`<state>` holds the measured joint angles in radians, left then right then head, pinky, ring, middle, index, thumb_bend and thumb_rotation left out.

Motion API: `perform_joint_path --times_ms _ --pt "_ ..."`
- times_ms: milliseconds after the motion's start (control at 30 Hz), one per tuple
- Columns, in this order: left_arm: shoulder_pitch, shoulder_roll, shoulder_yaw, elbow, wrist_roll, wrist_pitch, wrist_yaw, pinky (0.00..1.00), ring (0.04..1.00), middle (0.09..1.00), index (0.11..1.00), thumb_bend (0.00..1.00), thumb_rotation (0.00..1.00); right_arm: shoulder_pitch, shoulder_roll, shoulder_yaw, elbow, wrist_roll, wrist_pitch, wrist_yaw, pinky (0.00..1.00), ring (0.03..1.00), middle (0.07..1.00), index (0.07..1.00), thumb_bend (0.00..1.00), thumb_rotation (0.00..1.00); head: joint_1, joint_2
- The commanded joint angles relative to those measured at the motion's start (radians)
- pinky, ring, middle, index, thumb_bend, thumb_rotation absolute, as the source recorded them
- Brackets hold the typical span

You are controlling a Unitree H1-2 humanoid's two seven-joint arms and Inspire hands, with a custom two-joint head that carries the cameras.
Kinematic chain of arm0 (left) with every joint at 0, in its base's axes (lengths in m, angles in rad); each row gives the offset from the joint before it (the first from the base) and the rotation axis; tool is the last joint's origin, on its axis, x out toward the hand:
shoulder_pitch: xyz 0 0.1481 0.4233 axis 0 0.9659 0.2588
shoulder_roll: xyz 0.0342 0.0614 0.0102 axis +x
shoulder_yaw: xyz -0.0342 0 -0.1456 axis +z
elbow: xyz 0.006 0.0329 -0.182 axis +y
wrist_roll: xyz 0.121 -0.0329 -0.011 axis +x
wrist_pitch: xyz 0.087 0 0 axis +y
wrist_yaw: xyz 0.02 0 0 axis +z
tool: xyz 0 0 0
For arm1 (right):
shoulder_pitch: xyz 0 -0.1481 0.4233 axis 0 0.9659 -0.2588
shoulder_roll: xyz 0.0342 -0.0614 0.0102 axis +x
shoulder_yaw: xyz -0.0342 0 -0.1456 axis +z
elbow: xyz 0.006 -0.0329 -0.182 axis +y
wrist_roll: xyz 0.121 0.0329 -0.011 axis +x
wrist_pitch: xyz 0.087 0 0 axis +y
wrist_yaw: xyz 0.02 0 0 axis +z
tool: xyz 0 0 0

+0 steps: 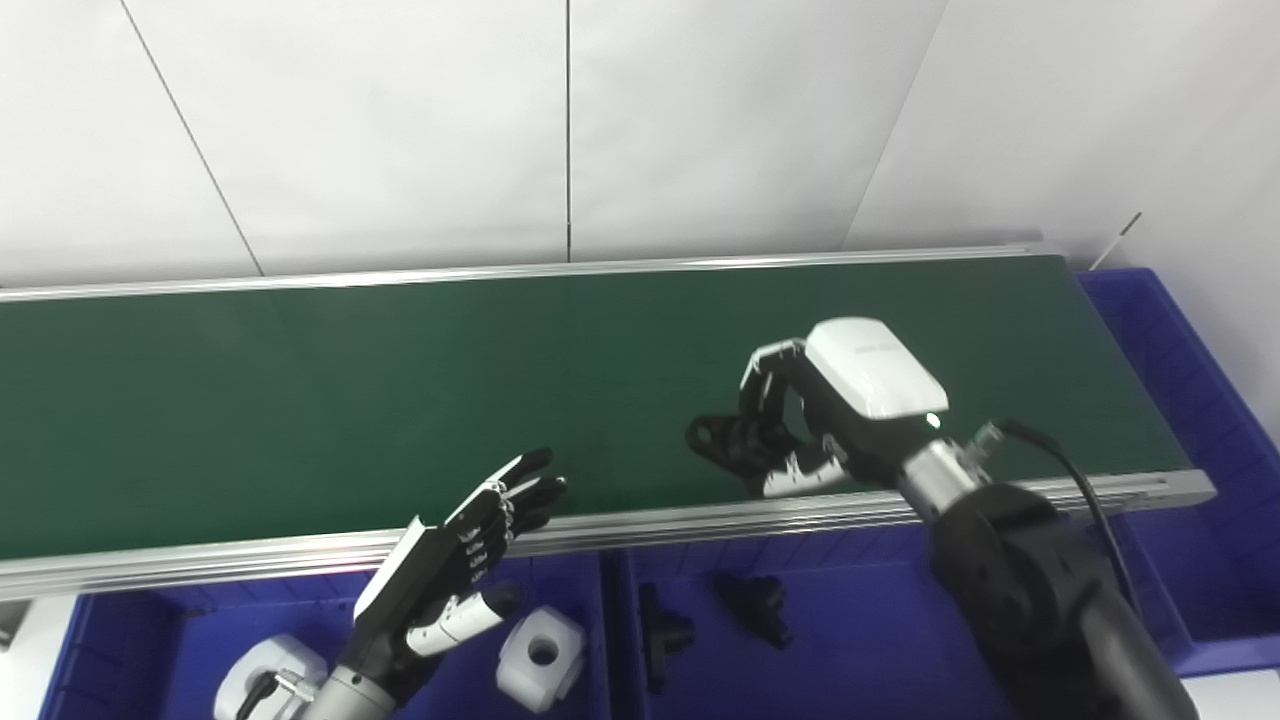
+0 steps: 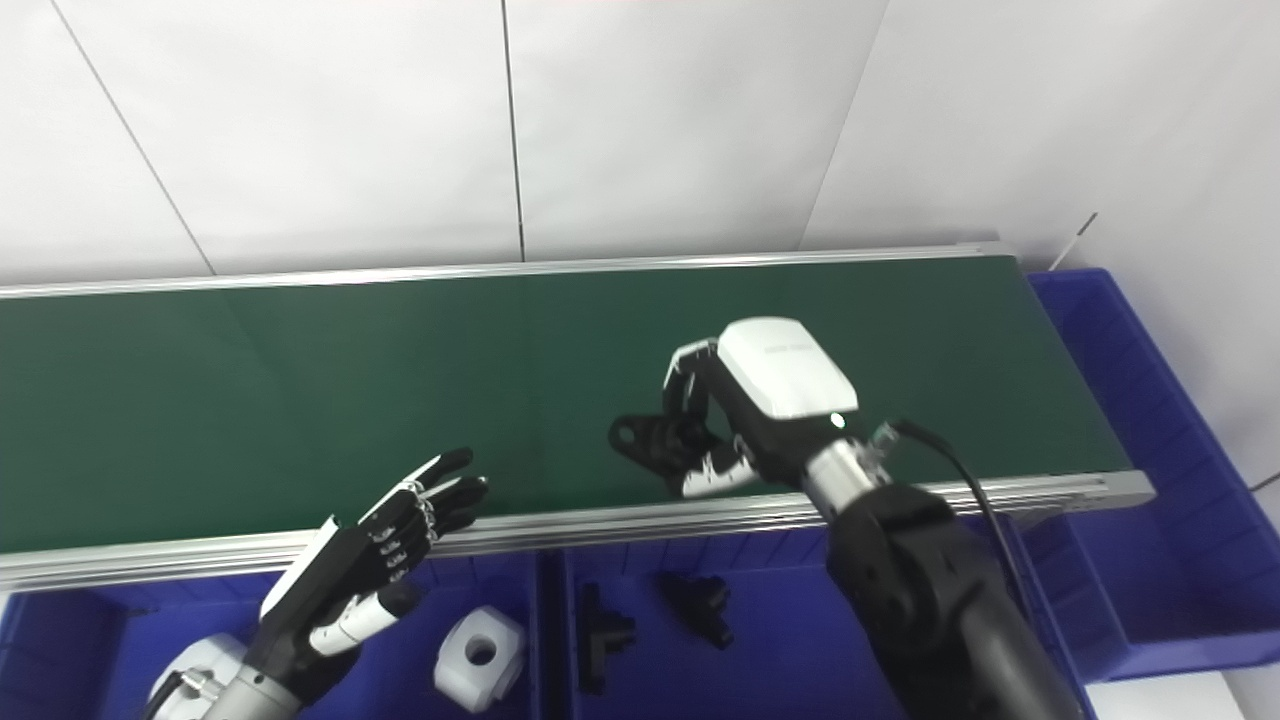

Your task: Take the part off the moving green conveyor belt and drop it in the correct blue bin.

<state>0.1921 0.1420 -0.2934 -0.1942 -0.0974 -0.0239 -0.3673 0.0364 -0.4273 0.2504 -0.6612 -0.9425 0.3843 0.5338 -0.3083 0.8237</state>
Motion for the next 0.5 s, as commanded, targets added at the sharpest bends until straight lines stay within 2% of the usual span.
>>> perform_joint_path --times_ms 0,67,133,200,333,467 --pt "-0.020 0.004 0.010 -0.039 -0.024 0.001 -0.006 0.90 0.915 0.878 0.922 0.79 0.69 0.039 0.011 -0.019 -0.086 -0.031 0.009 0.034 0.16 0.227 0.470 0.488 0.52 0.00 -0.002 0.005" --pt "-0.024 0.002 0.011 -0.043 -0.026 0.008 -0.004 0.89 0.912 0.877 0.920 0.79 0.69 0.083 0.019 -0.026 -0.137 -0.055 0.003 0.079 0.15 0.208 0.469 0.488 0.52 0.00 -0.007 0.013" --pt "-0.027 0.000 0.013 -0.046 -0.033 0.015 -0.006 0.89 0.914 0.877 0.921 0.78 0.68 0.112 0.025 -0.036 -0.166 -0.073 -0.004 0.120 0.17 0.232 0.469 0.488 0.52 0.00 -0.009 0.019" --pt "-0.034 -0.002 0.014 -0.048 -0.037 0.023 -0.007 0.89 0.913 0.876 0.921 0.78 0.68 0.156 0.027 -0.042 -0.175 -0.092 -0.028 0.136 0.16 0.222 0.469 0.487 0.52 0.00 -0.009 0.034" --pt "-0.043 0.000 0.013 -0.055 -0.022 0.033 0.000 0.88 0.907 0.870 0.919 0.79 0.69 0.220 0.029 -0.032 -0.136 -0.148 -0.081 0.119 0.20 0.263 0.471 0.488 0.52 0.00 -0.002 0.041" --pt "-0.038 0.002 0.012 -0.058 -0.011 0.032 0.005 0.87 0.901 0.862 0.917 0.79 0.70 0.269 0.064 -0.014 -0.039 -0.207 -0.123 0.047 0.17 0.237 0.470 0.490 0.52 0.00 0.005 0.039"
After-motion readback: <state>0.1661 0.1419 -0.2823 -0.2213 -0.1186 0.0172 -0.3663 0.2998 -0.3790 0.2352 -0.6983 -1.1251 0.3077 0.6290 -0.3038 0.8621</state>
